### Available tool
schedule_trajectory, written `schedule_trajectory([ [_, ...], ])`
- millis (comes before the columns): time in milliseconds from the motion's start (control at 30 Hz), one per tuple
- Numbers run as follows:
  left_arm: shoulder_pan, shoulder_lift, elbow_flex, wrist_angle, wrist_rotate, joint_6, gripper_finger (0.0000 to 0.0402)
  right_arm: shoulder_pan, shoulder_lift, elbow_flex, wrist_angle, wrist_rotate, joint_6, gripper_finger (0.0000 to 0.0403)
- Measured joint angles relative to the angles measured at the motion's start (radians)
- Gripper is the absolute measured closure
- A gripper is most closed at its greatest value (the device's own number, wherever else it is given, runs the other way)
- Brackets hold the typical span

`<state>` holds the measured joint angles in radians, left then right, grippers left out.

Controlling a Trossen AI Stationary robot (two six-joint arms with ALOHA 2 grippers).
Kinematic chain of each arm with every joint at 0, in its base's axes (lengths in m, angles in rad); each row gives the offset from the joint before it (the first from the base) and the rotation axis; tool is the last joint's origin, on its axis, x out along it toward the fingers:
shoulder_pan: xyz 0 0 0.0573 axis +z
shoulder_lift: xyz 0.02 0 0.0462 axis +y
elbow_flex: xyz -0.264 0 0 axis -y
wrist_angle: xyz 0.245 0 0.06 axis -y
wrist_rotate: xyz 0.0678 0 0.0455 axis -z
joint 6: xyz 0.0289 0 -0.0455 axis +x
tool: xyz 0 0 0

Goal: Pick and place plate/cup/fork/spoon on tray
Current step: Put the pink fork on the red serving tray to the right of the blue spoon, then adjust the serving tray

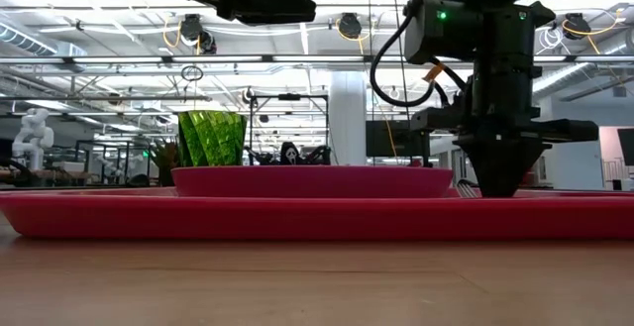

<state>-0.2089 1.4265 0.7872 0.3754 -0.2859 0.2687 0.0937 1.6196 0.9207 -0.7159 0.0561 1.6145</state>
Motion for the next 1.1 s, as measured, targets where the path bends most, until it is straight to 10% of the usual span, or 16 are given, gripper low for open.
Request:
schedule_trajectory([
  [1100,0.000,0.000,0.000,-0.024,0.000,-0.012,0.0188,0.025,-0.054,0.002,-0.020,-0.007,0.014,0.0325],
])
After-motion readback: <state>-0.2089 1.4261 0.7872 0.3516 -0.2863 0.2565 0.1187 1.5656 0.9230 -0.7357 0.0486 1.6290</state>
